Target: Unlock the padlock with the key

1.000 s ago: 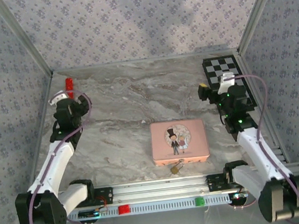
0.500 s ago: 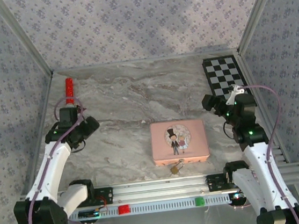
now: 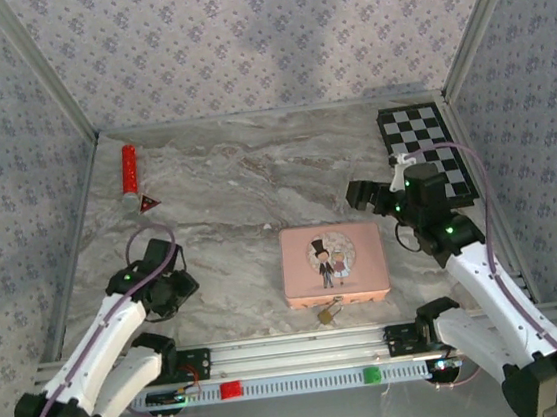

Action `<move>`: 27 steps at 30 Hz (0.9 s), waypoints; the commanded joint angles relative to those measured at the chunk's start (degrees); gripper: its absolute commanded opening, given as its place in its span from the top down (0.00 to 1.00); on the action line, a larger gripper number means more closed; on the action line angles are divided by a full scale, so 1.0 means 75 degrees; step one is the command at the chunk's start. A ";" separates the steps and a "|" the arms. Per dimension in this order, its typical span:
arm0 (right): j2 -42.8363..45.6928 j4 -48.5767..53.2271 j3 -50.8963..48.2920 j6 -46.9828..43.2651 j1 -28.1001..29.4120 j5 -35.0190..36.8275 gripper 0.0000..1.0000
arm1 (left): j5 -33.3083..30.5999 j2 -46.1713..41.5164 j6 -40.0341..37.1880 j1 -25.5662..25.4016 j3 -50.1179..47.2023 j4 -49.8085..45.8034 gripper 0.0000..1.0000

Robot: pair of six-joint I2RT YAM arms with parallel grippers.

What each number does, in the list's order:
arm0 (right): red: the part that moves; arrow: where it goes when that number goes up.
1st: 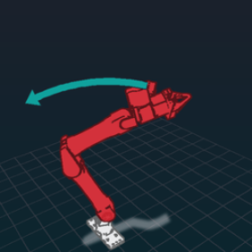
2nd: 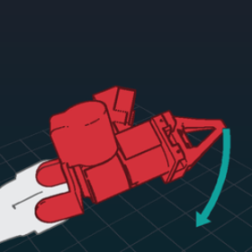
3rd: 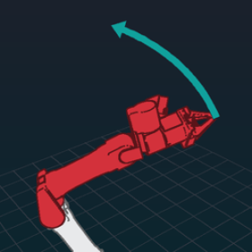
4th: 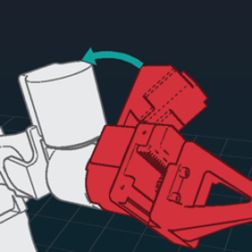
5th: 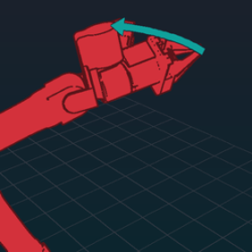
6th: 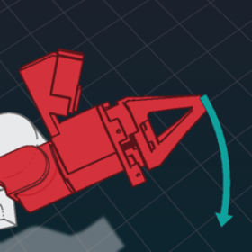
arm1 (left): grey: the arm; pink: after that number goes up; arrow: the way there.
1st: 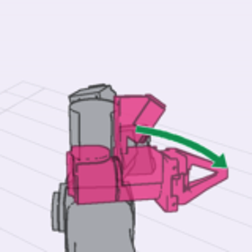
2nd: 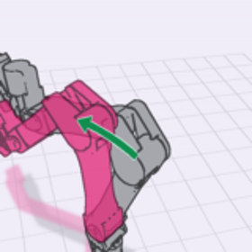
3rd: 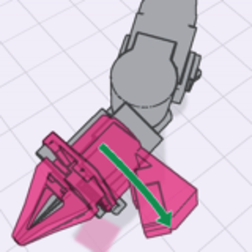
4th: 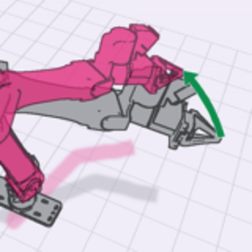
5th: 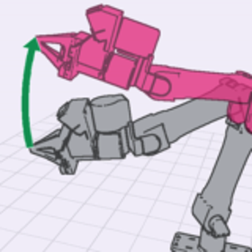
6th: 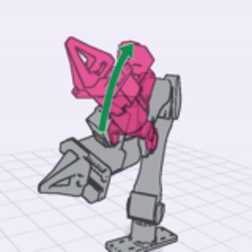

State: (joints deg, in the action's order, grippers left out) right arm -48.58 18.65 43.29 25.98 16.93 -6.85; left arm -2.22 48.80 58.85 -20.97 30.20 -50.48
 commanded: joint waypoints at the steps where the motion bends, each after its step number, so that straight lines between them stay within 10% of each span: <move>1: 0.0018 0.0047 0.0372 -0.0137 0.0270 0.0338 0.01 | 0.0131 0.0146 0.0348 -0.0208 -0.0065 0.0341 0.51; 27: -0.0092 0.0058 0.0464 -0.0092 0.0866 0.0758 0.01 | 0.0144 0.1035 0.0518 -0.1036 -0.0679 0.1746 0.66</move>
State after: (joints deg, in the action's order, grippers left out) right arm -49.30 18.65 44.64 25.93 23.05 -2.26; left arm -1.67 55.72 62.65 -28.16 25.06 -38.72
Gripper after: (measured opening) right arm 0.990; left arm 0.343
